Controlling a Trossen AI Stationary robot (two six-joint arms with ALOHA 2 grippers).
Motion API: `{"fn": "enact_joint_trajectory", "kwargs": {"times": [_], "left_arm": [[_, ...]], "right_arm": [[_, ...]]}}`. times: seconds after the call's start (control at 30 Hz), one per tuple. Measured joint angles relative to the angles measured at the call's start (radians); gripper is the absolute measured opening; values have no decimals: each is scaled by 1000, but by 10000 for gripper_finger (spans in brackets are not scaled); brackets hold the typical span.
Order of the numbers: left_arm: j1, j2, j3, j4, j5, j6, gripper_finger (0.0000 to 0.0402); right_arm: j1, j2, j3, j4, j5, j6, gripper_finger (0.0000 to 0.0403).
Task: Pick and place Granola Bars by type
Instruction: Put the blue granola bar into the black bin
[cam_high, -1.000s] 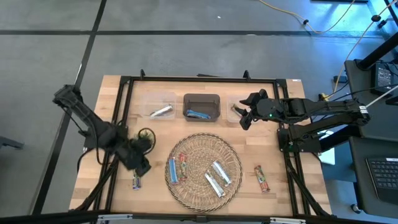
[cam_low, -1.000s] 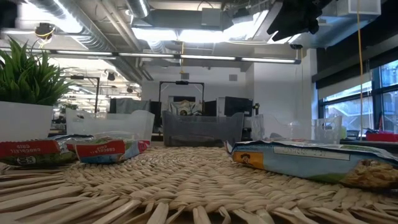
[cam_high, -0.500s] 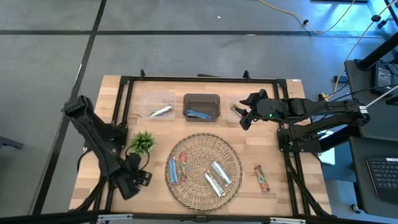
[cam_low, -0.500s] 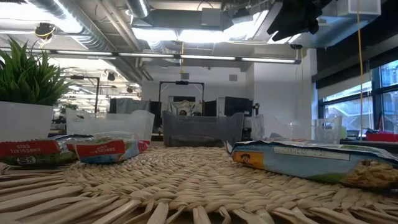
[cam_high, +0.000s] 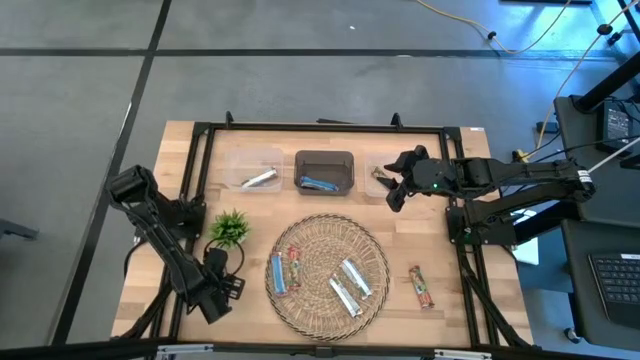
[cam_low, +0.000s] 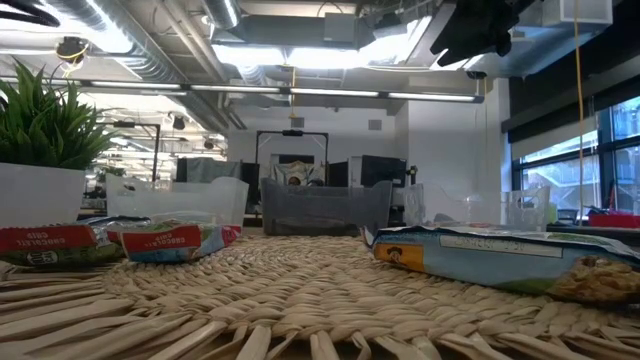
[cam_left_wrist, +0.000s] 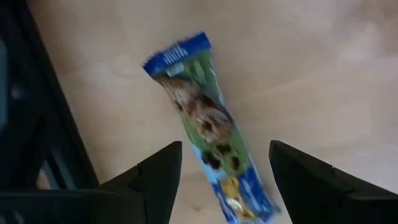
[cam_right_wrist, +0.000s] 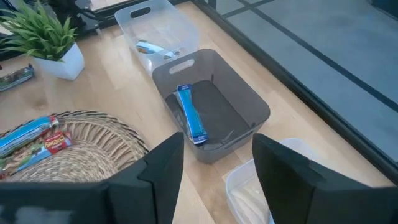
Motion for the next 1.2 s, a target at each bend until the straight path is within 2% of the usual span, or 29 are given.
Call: {"fn": "enact_joint_trajectory", "kwargs": {"times": [0.5, 0.93, 1.2], "left_arm": [[-5, 112, 0, 9, -5, 27, 233], [-5, 119, 1, 16, -26, 90, 233], [-5, 120, 1, 32, -31, 56, 198]], "right_arm": [[0, 0, 0, -1, 0, 3, 194], [0, 0, 0, -2, 2, 0, 194], [0, 0, 0, -2, 2, -4, 194]]}}
